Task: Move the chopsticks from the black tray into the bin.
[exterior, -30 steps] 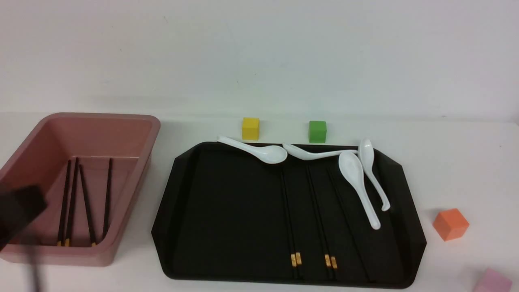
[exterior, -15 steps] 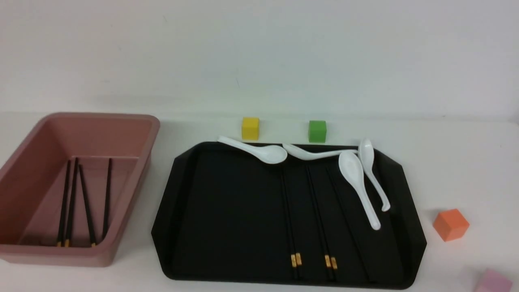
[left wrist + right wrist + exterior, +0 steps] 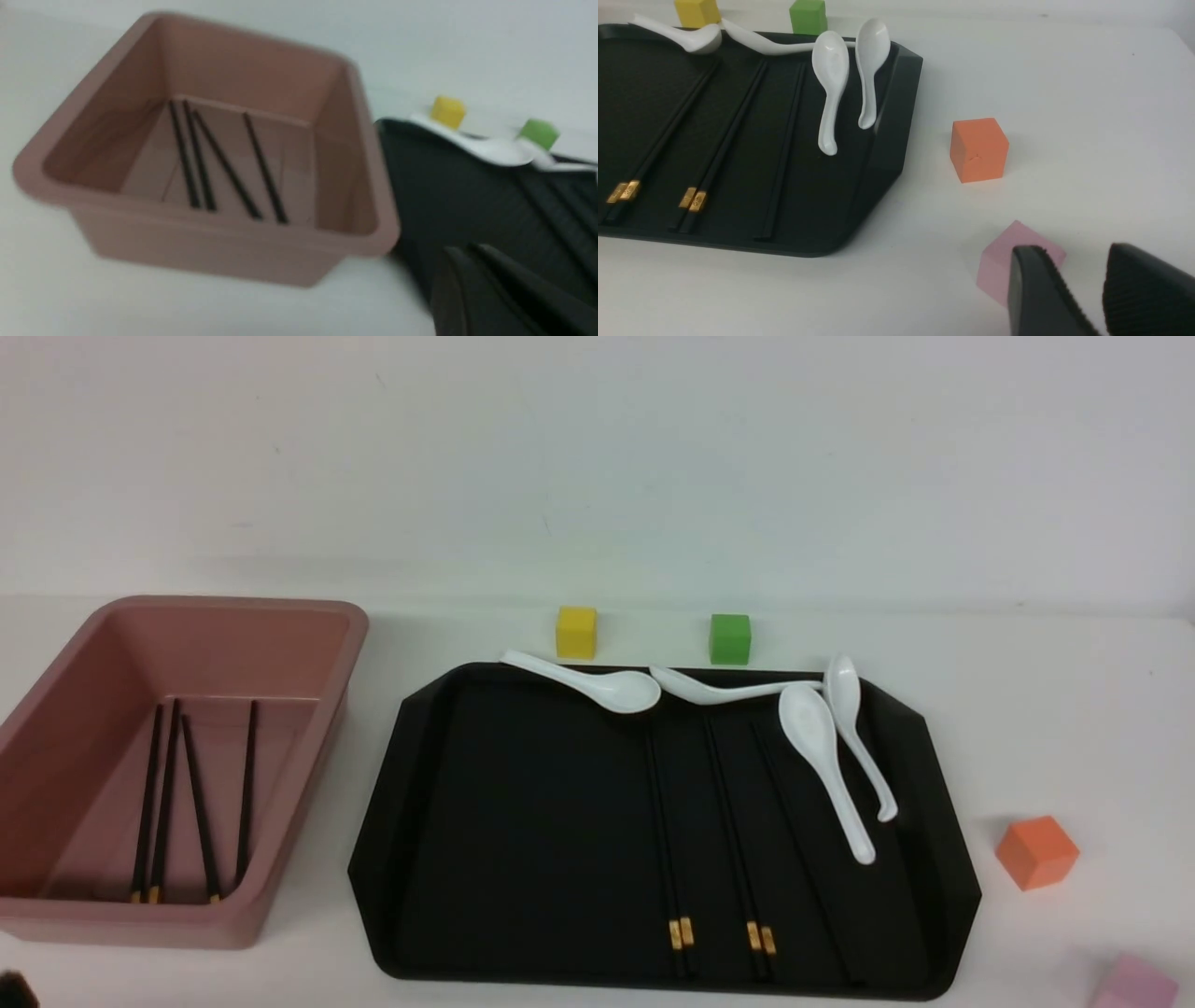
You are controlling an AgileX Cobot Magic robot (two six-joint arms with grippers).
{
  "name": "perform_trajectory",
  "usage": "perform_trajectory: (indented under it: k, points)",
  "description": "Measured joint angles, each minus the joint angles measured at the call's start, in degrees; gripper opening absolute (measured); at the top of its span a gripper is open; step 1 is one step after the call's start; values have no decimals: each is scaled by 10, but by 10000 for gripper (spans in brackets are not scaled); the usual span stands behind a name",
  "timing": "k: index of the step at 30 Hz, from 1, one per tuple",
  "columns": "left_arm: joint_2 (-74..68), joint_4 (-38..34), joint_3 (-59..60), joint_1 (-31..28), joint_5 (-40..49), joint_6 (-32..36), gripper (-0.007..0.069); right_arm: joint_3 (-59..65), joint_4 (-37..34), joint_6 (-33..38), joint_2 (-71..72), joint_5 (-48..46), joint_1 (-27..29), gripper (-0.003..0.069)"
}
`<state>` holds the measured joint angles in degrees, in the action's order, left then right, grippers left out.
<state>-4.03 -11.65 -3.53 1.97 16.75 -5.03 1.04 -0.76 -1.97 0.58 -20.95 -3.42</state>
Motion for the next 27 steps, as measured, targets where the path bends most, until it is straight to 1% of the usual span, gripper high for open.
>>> perform_trajectory:
  k: [5, 6, 13, 27]
  points:
    - [34, 82, 50, 38, -19, -103, -13, 0, 0, 0, 0, 0, 0, 240]
    - [39, 87, 50, 40, -15, -110, -13, 0, 0, 0, 0, 0, 0, 240]
    - [47, 99, 53, 41, 46, -119, -13, 0, 0, 0, 0, 0, 0, 240]
    - [47, 99, 53, 41, 49, -123, -13, 0, 0, 0, 0, 0, 0, 240]
